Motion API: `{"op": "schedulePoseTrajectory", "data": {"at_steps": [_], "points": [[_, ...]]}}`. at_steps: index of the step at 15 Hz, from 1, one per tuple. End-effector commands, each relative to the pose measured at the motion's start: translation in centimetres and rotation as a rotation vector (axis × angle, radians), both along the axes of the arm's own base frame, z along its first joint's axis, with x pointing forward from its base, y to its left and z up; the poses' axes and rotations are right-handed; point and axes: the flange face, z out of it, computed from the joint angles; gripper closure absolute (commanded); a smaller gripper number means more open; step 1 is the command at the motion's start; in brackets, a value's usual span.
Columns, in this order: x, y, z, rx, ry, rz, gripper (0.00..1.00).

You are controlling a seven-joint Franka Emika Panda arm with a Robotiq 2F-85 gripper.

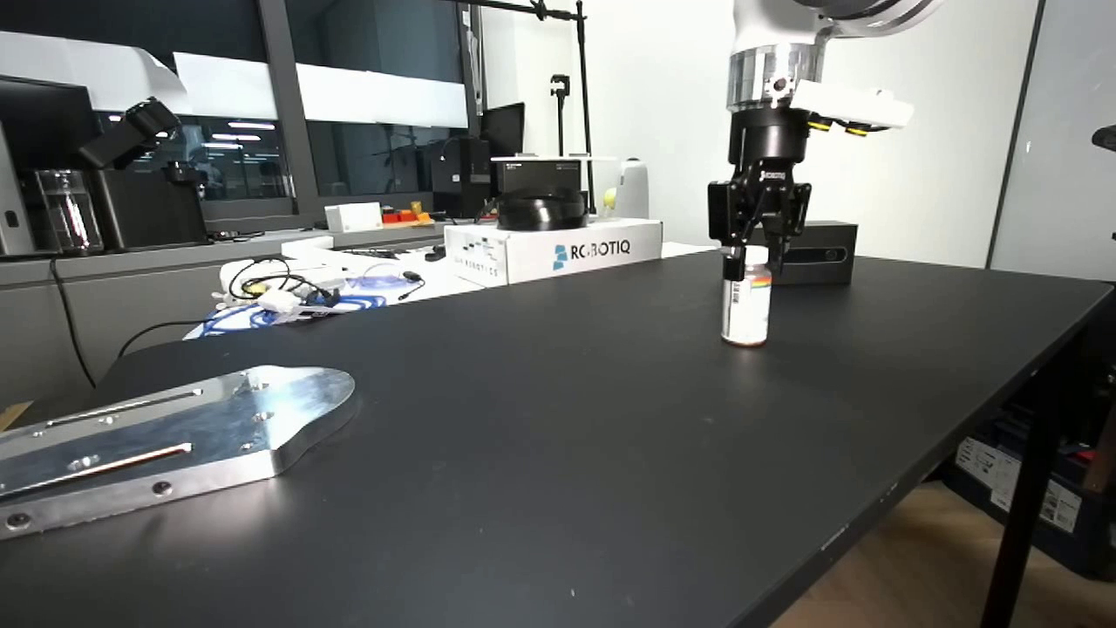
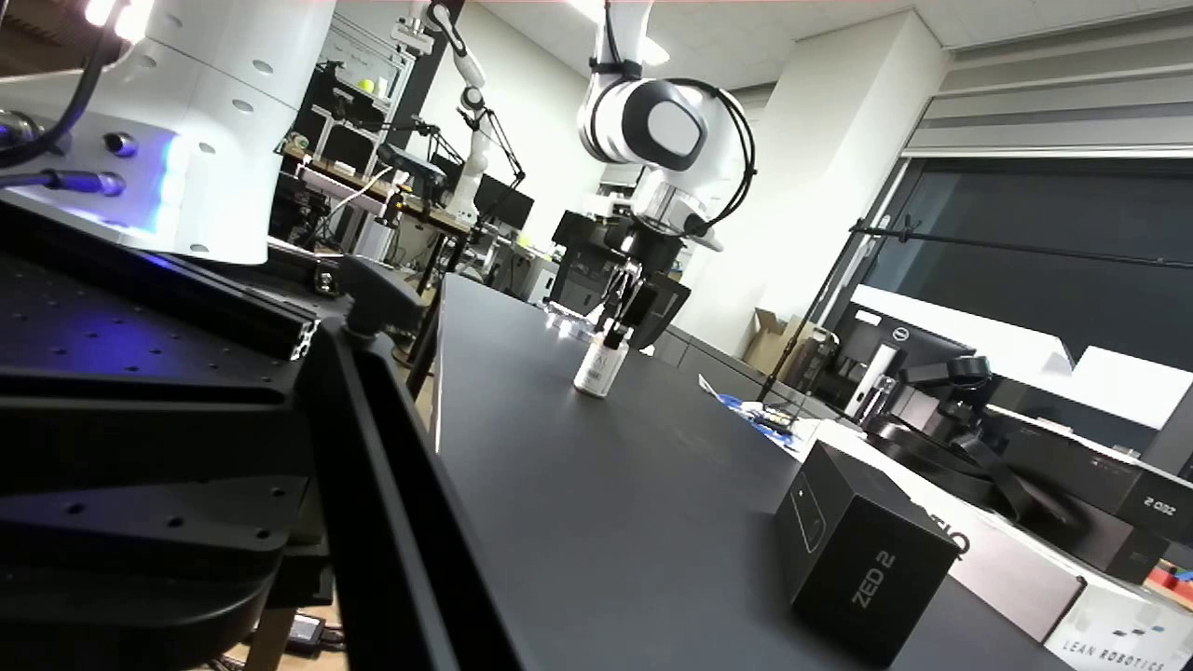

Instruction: Move the white bottle to the left and place it on top of the silver object

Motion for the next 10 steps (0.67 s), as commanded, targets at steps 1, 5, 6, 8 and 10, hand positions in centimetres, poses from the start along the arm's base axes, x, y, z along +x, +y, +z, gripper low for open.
{"op": "schedulePoseTrajectory", "data": {"at_steps": [1,5,6,8,10], "points": [[0.0,0.1,0.4,-0.009,-0.007,0.002,0.63],[0.7,2.0,3.6,-0.022,-0.010,0.032,0.70],[1.1,2.7,4.6,-0.025,-0.012,0.049,0.70],[2.0,4.3,7.0,-0.040,-0.013,0.087,0.70],[2.5,5.7,9.5,-0.044,0.019,0.111,0.70]]}}
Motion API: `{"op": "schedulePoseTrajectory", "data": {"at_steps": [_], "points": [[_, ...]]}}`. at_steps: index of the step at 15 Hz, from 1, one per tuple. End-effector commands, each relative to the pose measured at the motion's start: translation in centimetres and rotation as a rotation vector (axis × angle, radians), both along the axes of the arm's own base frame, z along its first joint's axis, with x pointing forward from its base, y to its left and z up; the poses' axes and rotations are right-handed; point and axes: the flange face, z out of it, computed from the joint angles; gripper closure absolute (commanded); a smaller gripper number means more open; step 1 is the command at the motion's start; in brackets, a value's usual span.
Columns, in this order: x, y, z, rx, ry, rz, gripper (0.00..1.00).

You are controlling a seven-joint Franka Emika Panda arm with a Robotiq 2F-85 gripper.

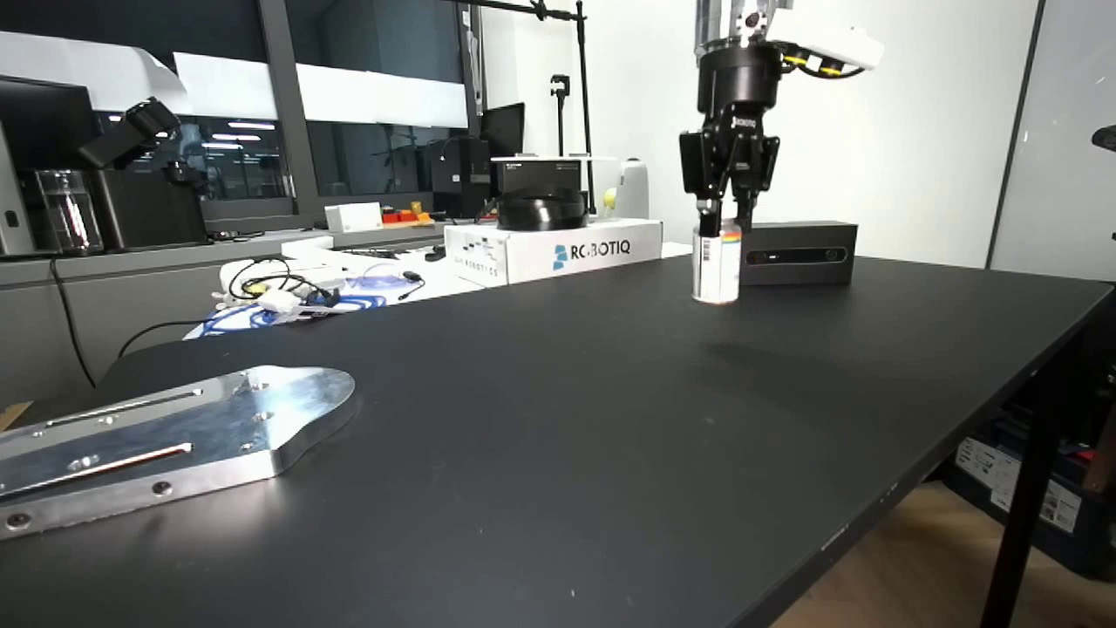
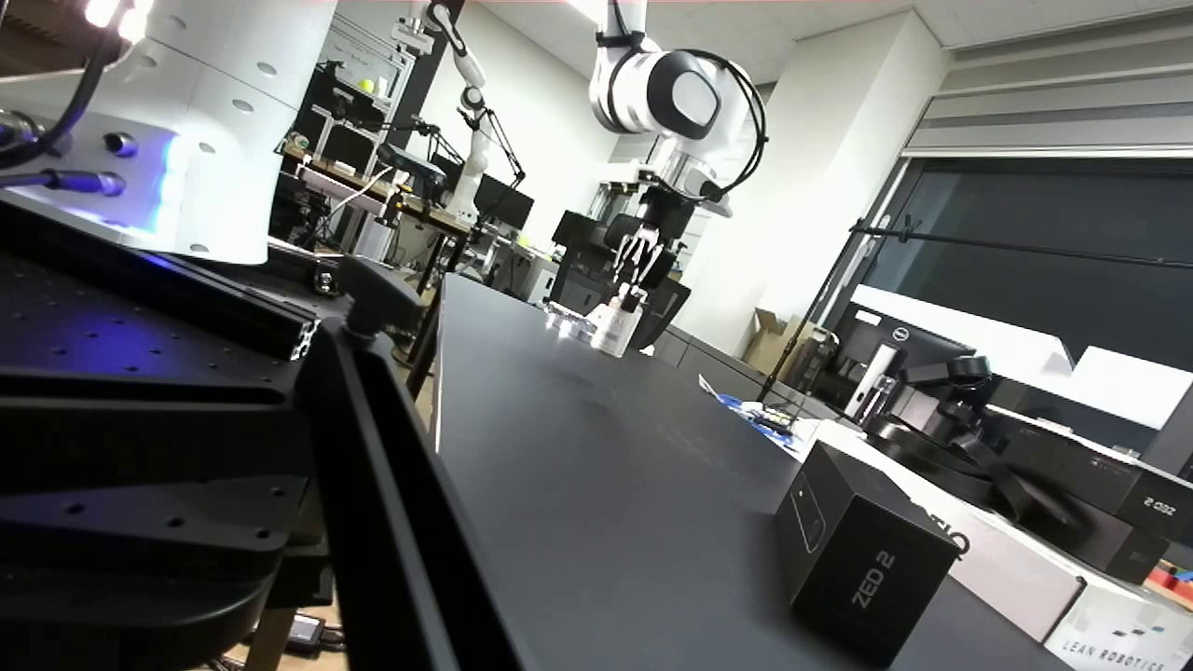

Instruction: Move the white bottle to the left and place it on top of the silver object

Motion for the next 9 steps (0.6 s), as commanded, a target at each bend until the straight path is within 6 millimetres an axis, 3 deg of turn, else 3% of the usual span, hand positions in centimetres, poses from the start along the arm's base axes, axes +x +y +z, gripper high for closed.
{"op": "schedulePoseTrajectory", "data": {"at_steps": [1,4,9], "points": [[0.3,0.8,1.3,-0.002,0.012,0.014,0.45],[0.7,1.8,3.6,-0.003,0.018,0.027,0.45],[0.6,1.7,3.4,-0.005,0.024,0.026,0.45]]}}
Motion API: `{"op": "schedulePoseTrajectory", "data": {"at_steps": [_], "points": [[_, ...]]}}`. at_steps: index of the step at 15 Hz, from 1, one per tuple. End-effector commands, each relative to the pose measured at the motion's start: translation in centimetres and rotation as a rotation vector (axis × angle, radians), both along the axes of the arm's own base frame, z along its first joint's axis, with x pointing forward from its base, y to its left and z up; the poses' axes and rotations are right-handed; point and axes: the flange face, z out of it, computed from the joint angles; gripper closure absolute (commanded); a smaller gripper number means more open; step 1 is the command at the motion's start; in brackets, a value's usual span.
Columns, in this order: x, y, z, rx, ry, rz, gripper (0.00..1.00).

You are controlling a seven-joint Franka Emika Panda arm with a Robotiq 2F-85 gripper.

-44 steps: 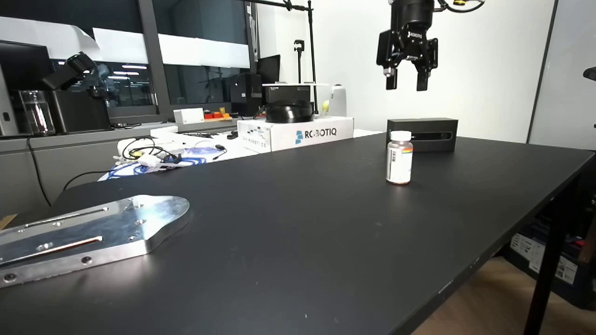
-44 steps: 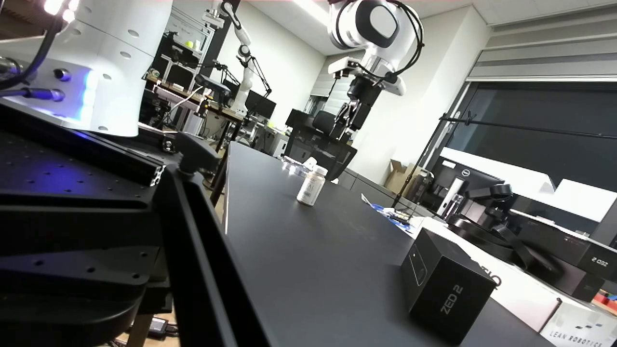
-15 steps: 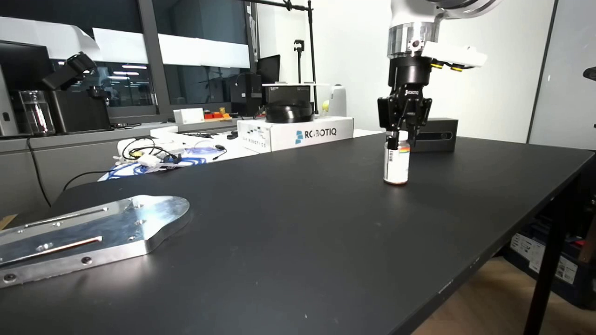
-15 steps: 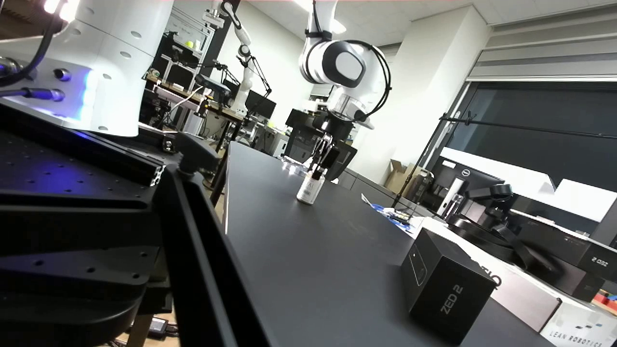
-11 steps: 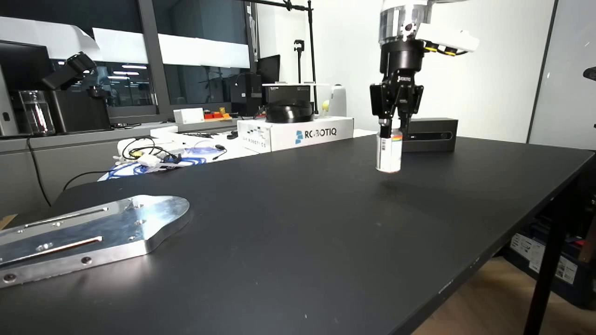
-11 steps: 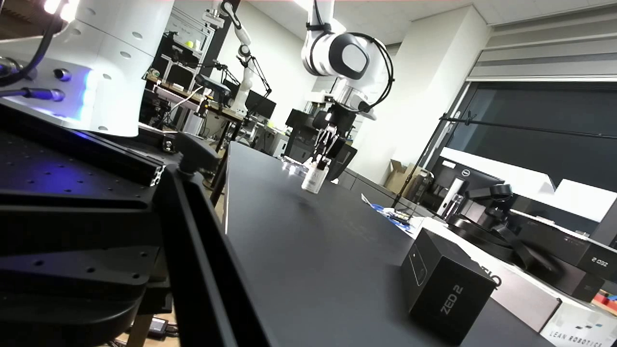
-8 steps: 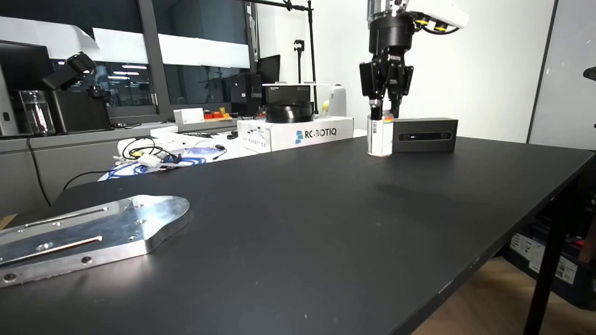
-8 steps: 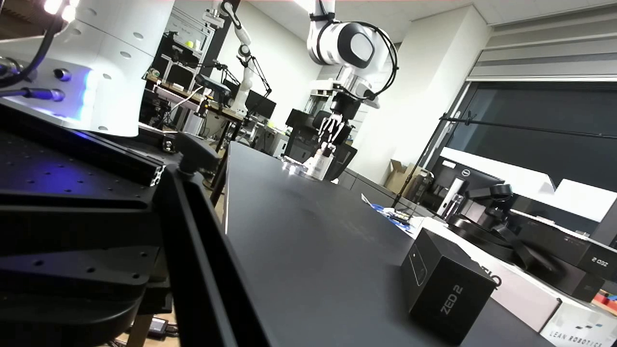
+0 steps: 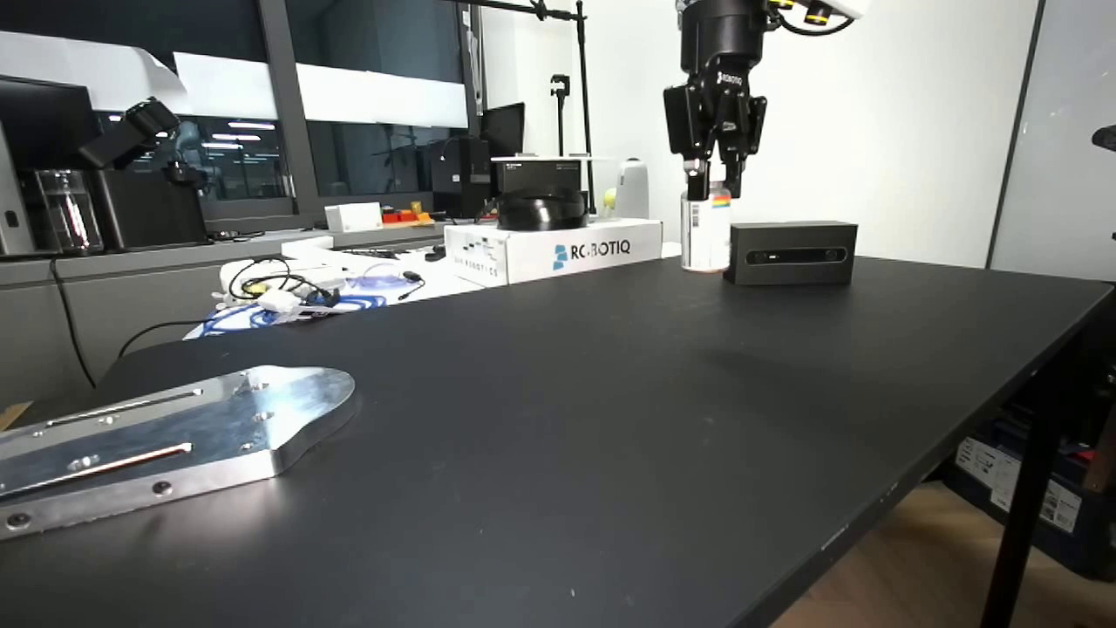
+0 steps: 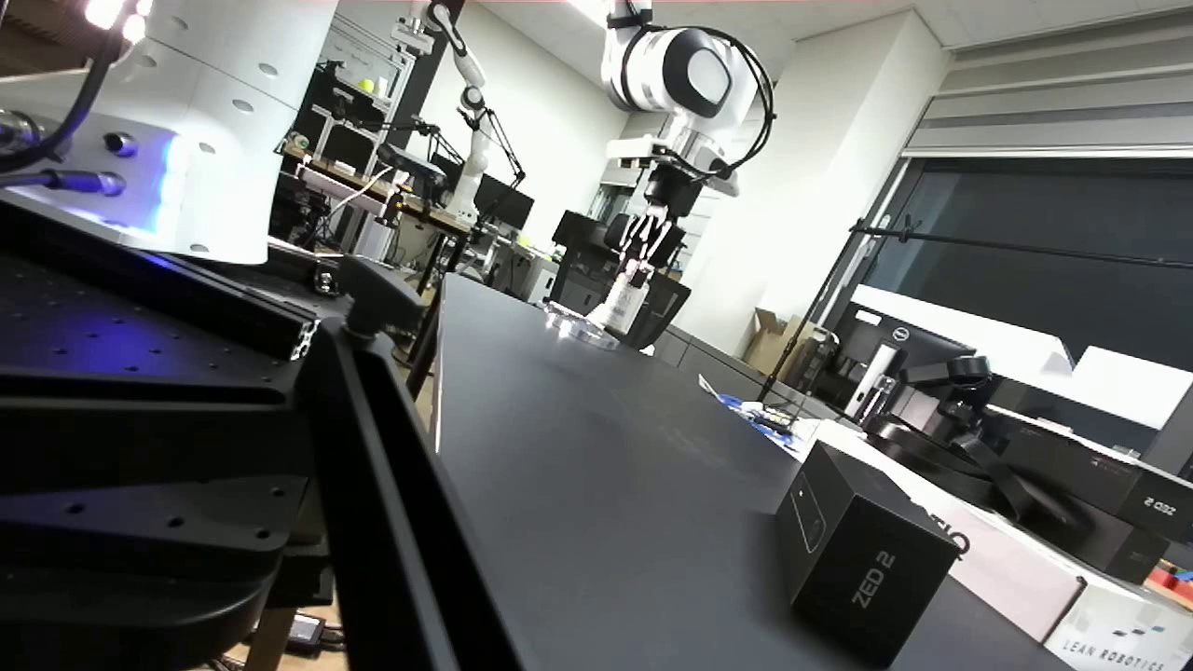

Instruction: Move the white bottle to the left and place it on top of the silver object

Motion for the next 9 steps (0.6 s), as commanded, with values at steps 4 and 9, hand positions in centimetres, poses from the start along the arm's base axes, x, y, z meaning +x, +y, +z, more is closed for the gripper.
{"op": "schedulePoseTrajectory", "data": {"at_steps": [4,9], "points": [[3.7,3.3,-1.4,0.006,-0.026,0.027,0.70],[6.9,14.1,-2.8,0.004,-0.095,0.238,0.70]]}}
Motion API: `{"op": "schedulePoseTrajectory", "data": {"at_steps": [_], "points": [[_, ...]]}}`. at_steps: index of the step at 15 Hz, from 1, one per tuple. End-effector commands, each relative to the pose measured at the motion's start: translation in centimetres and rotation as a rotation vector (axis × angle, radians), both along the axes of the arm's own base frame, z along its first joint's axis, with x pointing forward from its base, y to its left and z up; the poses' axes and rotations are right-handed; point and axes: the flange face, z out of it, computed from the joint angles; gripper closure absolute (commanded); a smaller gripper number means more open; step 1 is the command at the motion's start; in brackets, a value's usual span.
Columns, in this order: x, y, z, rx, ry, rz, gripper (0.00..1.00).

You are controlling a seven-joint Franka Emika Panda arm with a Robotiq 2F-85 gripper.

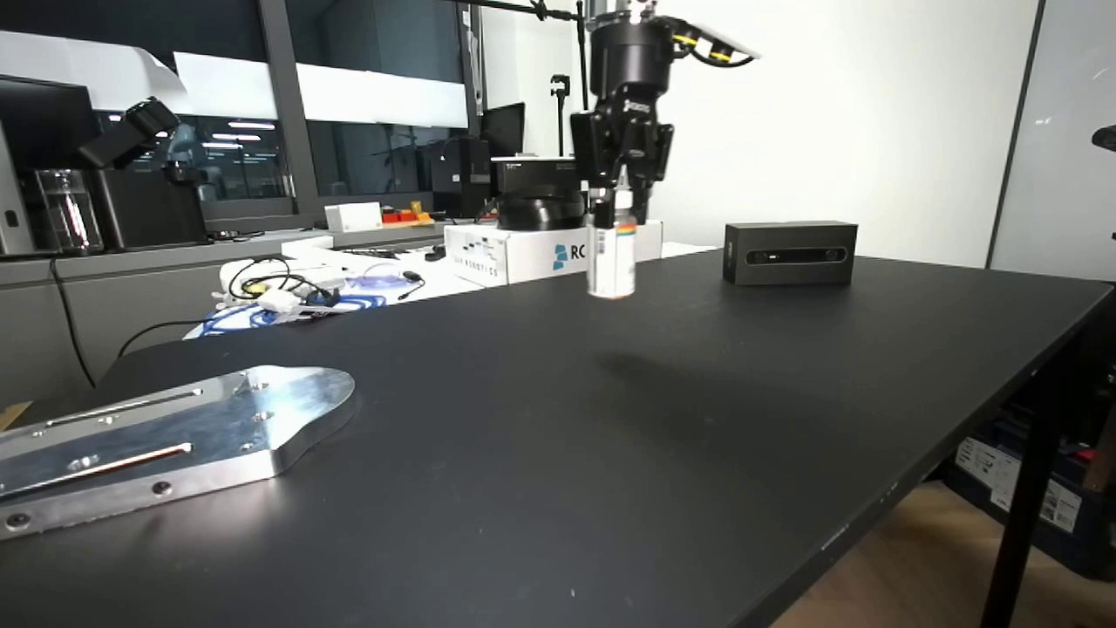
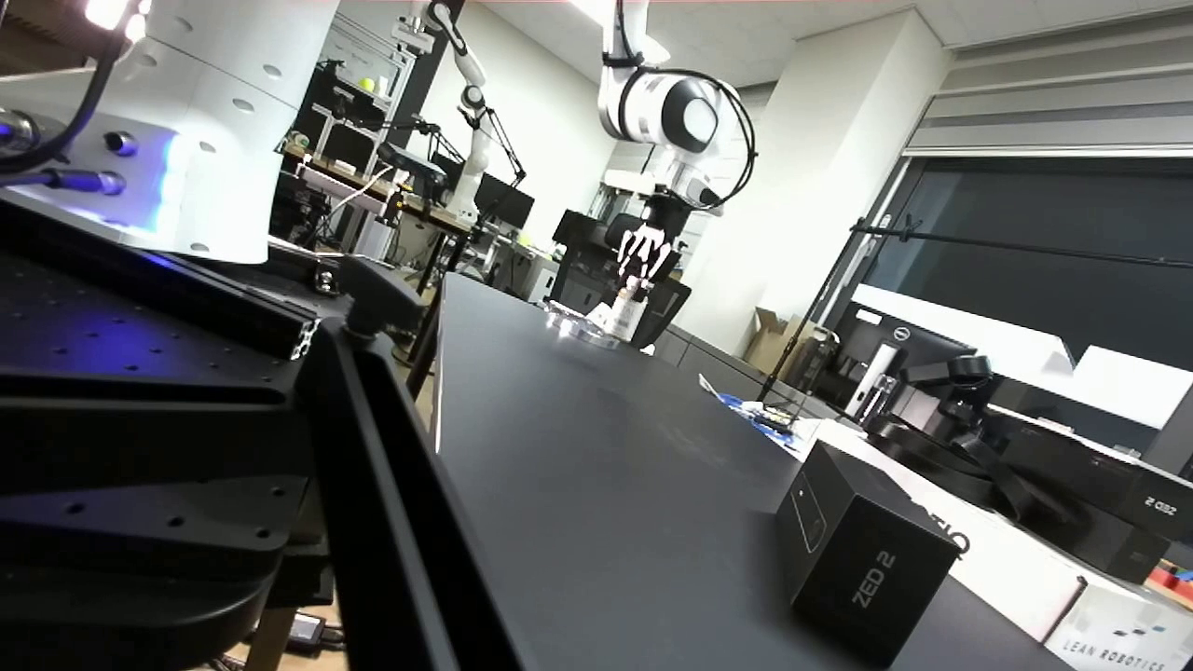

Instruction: Move the white bottle to the left and place it on top of the silver object

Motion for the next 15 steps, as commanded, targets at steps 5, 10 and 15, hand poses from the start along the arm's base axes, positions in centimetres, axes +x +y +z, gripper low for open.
{"op": "schedulePoseTrajectory", "data": {"at_steps": [5,10,15], "points": [[2.9,17.8,1.2,-0.006,-0.138,0.305,0.70],[5.5,22.2,2.9,0.047,-0.202,0.367,0.70],[9.3,22.3,0.5,0.061,-0.089,0.422,0.70]]}}
